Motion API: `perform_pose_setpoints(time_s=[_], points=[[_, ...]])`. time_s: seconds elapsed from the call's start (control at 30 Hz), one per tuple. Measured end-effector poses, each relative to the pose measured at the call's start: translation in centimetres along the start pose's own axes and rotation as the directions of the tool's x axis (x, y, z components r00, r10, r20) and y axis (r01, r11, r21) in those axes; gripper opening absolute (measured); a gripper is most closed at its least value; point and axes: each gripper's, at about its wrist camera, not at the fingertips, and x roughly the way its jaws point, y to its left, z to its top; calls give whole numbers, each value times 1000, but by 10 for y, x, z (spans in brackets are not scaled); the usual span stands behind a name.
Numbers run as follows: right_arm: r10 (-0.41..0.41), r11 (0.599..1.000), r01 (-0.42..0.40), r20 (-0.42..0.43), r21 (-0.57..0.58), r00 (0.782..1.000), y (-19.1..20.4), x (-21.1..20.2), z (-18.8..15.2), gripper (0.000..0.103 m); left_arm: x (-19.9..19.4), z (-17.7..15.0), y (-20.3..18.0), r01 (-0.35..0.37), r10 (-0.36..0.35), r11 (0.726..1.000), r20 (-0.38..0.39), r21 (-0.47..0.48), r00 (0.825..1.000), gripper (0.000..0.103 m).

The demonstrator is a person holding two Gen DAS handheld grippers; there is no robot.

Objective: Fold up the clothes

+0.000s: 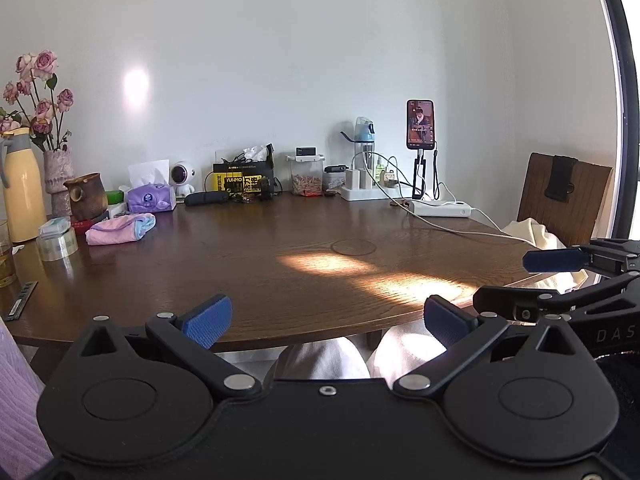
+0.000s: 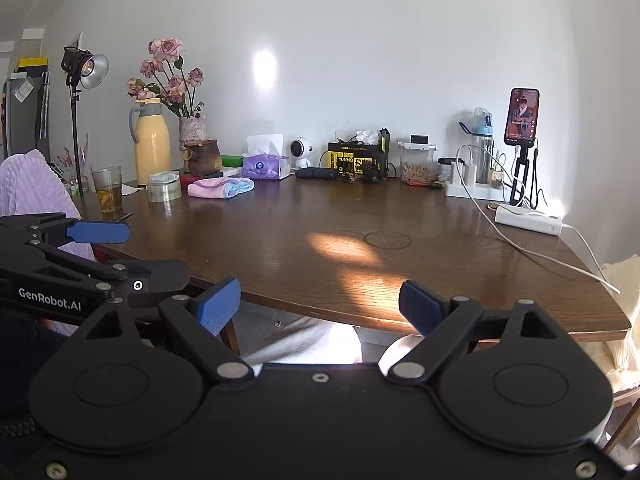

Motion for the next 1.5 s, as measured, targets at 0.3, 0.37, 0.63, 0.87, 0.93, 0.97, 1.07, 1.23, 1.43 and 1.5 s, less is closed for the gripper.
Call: perform_pose_setpoints(time_s=[0.3, 0.37, 0.63, 0.87, 0.93, 0.97, 1.07, 1.23, 1.43, 1.5], points=[[-13, 1000, 13, 7, 12, 1000, -2, 0, 0, 90, 3, -1, 0, 7, -7, 1000, -10, -1, 1000, 103], [-9, 1000, 9, 1, 6, 1000, -1, 0, -1, 90, 3, -1, 1, 7, -7, 1000, -9, -10, 1000, 103], [-1, 1000, 1, 0, -1, 1000, -1, 1, -2, 90, 3, 0, 2, 4, -4, 1000, -8, -13, 1000, 103], [20, 1000, -20, -16, -10, 1000, 0, 3, -2, 91, 2, -1, 1, -18, 18, 1000, -9, -13, 1000, 103], [19, 1000, -19, -17, -8, 1000, 0, 3, -2, 91, 2, 0, 0, -21, 21, 1000, -6, -8, 1000, 103], [19, 1000, -19, -18, -6, 1000, 0, 3, -3, 91, 2, 0, 0, -21, 21, 1000, -6, -8, 1000, 103], [21, 1000, -21, -23, -4, 1000, 0, 4, -3, 91, 4, -1, 1, -21, 21, 1000, -14, -13, 1000, 103], [28, 1000, -28, -26, -5, 999, 0, 5, -3, 91, 3, -1, 2, -22, 22, 1000, -12, -12, 1000, 103], [29, 1000, -29, -29, -3, 999, -1, 4, -3, 92, 3, -2, 1, -22, 22, 1000, -11, -8, 1000, 103], [29, 1000, -29, -28, -5, 999, -1, 4, -3, 92, 2, -2, 1, -24, 24, 1000, -9, -6, 1000, 103]])
